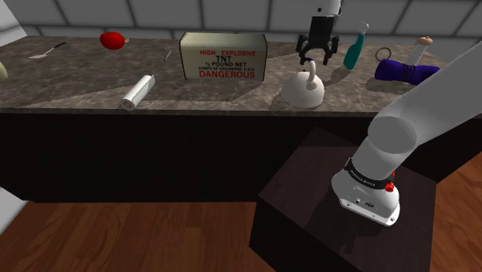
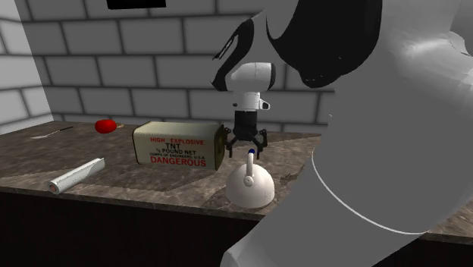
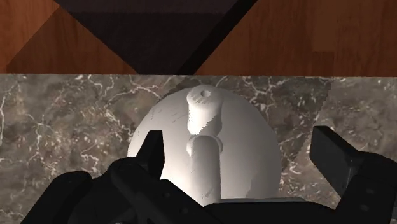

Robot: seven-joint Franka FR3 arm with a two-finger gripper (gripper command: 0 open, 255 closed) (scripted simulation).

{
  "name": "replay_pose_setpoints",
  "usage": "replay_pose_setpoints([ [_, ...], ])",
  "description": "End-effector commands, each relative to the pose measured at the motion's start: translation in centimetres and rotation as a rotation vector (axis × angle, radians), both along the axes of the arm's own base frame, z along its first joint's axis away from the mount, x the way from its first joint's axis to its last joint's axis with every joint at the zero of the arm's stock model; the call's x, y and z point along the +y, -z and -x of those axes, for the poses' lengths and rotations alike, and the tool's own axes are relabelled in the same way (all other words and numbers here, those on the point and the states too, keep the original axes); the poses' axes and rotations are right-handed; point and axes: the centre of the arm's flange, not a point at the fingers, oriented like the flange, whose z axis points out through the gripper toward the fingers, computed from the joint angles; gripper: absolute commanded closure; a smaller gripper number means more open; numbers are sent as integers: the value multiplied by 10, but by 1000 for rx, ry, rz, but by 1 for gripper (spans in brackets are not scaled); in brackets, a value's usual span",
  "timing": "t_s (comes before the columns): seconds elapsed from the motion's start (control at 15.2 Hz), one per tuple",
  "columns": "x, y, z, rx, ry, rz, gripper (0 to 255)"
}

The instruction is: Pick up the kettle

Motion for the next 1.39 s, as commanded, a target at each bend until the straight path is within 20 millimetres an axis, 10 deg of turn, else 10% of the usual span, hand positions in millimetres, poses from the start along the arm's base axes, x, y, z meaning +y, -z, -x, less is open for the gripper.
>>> replay_pose_setpoints([
  [0.0,-24,15,4,14,87,-8,0],
  [0.59,-24,55,4,14,87,-8,0],
  [0.66,-24,54,4,14,87,-8,255],
  [1.32,-24,49,4,14,87,-8,255],
])
